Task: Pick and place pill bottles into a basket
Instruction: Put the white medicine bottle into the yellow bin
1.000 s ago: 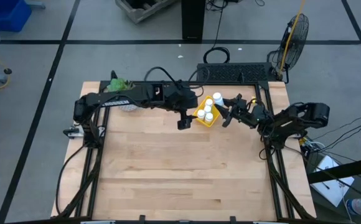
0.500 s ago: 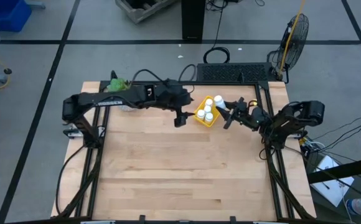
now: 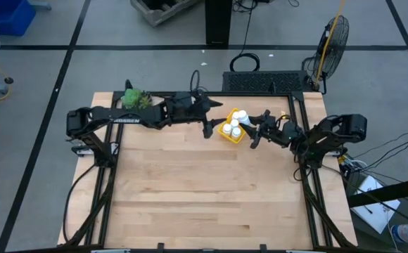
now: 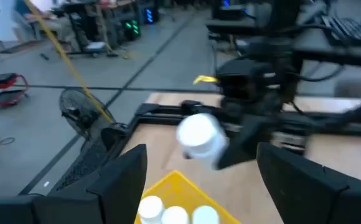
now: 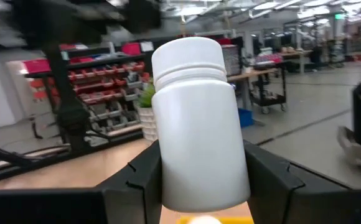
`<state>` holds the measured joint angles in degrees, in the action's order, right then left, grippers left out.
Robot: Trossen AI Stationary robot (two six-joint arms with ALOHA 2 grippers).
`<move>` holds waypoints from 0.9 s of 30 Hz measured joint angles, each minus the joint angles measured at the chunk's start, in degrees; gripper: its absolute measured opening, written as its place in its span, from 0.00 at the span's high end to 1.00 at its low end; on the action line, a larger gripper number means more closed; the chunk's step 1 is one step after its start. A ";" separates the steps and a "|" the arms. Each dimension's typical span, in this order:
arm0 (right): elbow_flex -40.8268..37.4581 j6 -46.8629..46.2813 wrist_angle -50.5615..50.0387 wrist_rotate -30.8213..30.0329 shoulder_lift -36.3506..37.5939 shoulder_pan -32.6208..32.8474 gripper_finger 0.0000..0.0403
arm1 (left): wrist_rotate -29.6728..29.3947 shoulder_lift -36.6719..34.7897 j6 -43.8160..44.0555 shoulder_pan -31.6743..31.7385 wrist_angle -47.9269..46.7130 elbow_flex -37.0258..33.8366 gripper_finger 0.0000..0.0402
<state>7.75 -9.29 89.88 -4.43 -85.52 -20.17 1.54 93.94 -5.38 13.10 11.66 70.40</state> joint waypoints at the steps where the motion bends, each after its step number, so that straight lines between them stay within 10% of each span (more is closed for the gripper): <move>1: 0.44 0.20 0.00 0.10 0.00 0.42 0.61 | -0.02 0.07 0.65 0.58 2.69 -1.54 0.24; 14: 6.06 1.81 0.04 3.15 0.02 4.52 0.61 | 1.68 2.47 12.83 5.05 19.85 -9.86 0.24; 27: 6.05 2.04 -0.06 2.93 0.02 4.45 0.61 | 4.44 8.75 4.51 0.66 33.27 -9.82 0.29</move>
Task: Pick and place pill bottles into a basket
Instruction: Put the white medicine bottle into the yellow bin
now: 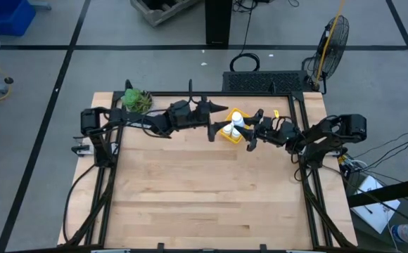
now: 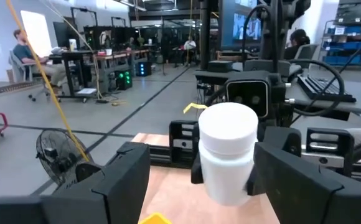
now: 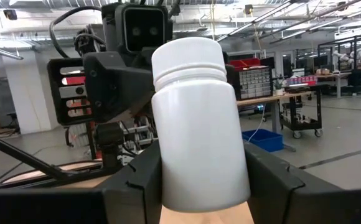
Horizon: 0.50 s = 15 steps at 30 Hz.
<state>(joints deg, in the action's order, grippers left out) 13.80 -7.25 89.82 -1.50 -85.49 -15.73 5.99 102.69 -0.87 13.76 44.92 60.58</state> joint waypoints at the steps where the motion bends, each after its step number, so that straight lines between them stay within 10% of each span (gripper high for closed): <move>1: 0.00 -0.03 0.00 0.00 0.00 0.00 0.61 | 0.01 0.16 0.53 0.02 0.22 0.00 0.29; 15: 3.13 0.27 -2.51 0.26 0.00 0.81 0.61 | 0.08 0.23 2.54 -1.22 3.42 0.02 0.32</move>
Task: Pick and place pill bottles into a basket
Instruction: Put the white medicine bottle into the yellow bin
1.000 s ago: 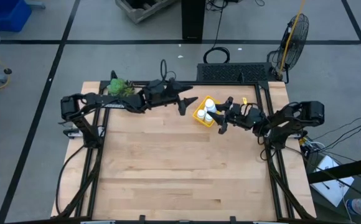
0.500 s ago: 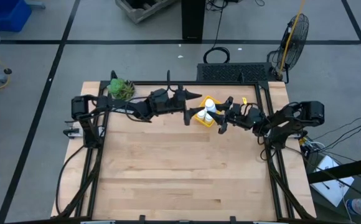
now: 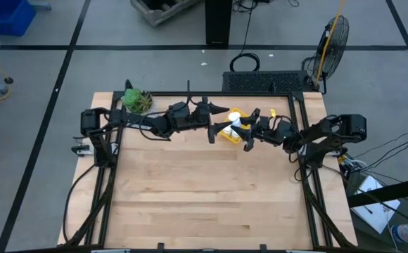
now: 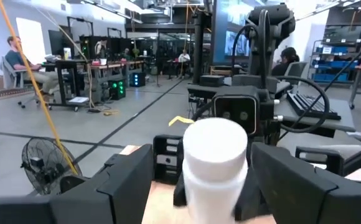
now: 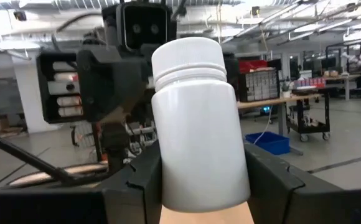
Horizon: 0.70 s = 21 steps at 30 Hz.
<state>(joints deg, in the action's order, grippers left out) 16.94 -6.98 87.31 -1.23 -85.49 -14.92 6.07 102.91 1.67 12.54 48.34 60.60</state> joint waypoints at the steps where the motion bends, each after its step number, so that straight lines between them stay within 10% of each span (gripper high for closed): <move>1: 0.39 0.12 -0.86 0.03 0.00 0.04 0.61 | -0.01 0.00 0.01 -0.10 0.05 0.00 0.33; 21: 4.12 0.19 -4.13 1.41 0.00 0.83 0.61 | -0.07 0.00 -0.31 -0.60 -0.08 0.00 0.37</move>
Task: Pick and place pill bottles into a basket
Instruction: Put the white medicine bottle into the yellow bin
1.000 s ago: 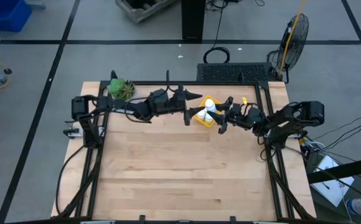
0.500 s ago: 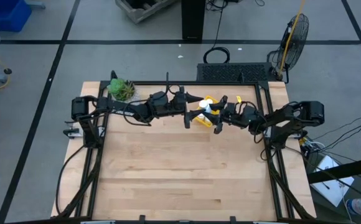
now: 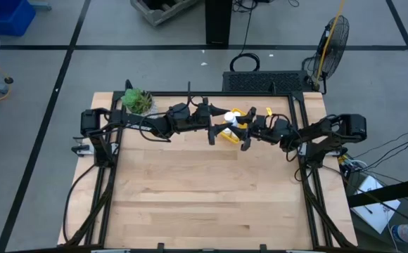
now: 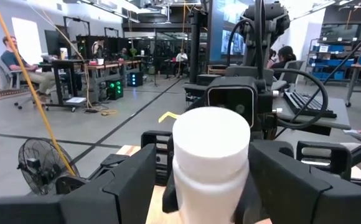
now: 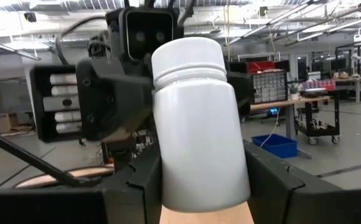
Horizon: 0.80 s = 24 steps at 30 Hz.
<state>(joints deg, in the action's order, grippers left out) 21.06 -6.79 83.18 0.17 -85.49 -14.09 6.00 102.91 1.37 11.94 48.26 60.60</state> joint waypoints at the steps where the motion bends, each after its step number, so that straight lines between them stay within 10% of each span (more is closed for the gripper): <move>1: 0.37 0.00 -0.05 -0.02 0.00 0.16 0.61 | 0.02 0.00 -0.02 0.00 0.03 0.02 0.37; 15: 3.23 1.68 -5.49 -0.16 -0.02 1.42 0.61 | 0.11 0.00 -0.97 -0.02 -0.10 0.04 0.37; 24: 3.23 2.01 -5.88 -0.87 -0.02 1.34 0.61 | 0.33 0.00 -2.79 -0.04 -0.10 0.04 0.54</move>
<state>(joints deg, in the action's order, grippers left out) 24.29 -4.78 77.30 -0.70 -85.52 -12.75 6.33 102.91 -1.42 11.90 48.16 60.64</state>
